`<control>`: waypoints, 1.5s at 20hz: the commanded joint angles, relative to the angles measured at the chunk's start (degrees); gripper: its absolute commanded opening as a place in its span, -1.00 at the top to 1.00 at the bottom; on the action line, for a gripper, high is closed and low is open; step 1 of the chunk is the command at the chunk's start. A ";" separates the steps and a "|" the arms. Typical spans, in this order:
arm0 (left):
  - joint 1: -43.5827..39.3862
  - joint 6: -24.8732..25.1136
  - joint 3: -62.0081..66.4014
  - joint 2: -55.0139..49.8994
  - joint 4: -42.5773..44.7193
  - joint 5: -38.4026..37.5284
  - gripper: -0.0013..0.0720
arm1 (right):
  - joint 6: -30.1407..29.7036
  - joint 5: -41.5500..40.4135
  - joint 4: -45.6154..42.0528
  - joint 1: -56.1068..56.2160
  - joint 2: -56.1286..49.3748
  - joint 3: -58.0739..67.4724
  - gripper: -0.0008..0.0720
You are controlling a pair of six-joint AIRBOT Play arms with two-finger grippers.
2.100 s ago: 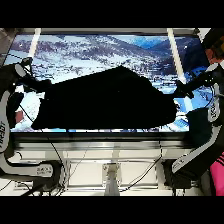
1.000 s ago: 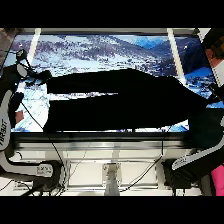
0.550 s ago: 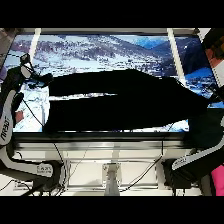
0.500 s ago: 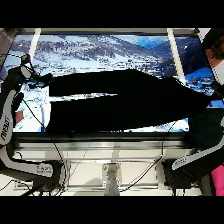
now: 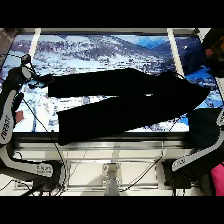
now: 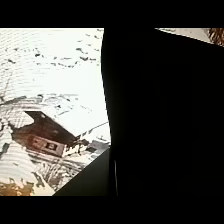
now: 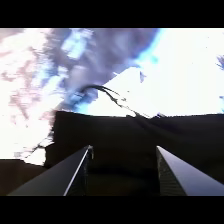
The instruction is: Fold the clothes and pants, and hang the long-sleeved shirts on hangers.
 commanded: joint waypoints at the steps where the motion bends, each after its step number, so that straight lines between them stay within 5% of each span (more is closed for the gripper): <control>1: 0.00 0.00 0.00 -0.02 0.00 0.04 0.95 | -10.16 -2.71 9.25 3.54 -1.36 -0.28 -0.21; 3: -0.02 0.00 0.00 -0.02 -0.02 0.02 0.95 | -14.08 0.79 11.63 6.43 -3.89 -0.22 -0.29; 5: -0.04 0.00 0.00 -0.02 -0.04 0.02 0.95 | -14.53 1.68 10.64 9.31 -6.40 -0.20 -0.58; 9: -0.04 0.00 0.00 -0.04 -0.02 0.04 0.95 | -14.12 0.96 2.54 14.43 -8.79 -0.22 -0.62; 14: -0.07 0.00 0.00 -0.04 -0.22 0.02 0.95 | -6.25 -4.37 -3.82 18.95 -9.84 -0.22 -0.63; 16: -0.07 0.00 0.00 -0.04 -0.22 0.00 0.95 | 1.22 -7.08 -7.54 19.74 -9.84 -0.22 -0.63; 20: -0.07 0.02 0.00 -0.04 -0.22 0.02 0.95 | 7.85 -5.05 -11.04 19.74 -10.14 -0.22 -0.61; 24: -0.07 0.02 0.00 -0.04 -0.20 0.02 0.95 | 9.29 -4.24 -11.85 19.76 -10.54 -0.22 -0.43; 28: -0.07 0.02 0.00 -0.13 -0.20 0.04 0.95 | 9.46 -4.22 -11.85 19.76 -10.56 -0.22 0.49; 30: -0.04 0.02 0.00 -0.15 -0.20 0.04 0.95 | 9.46 -4.24 -11.82 19.76 -10.58 -0.22 0.51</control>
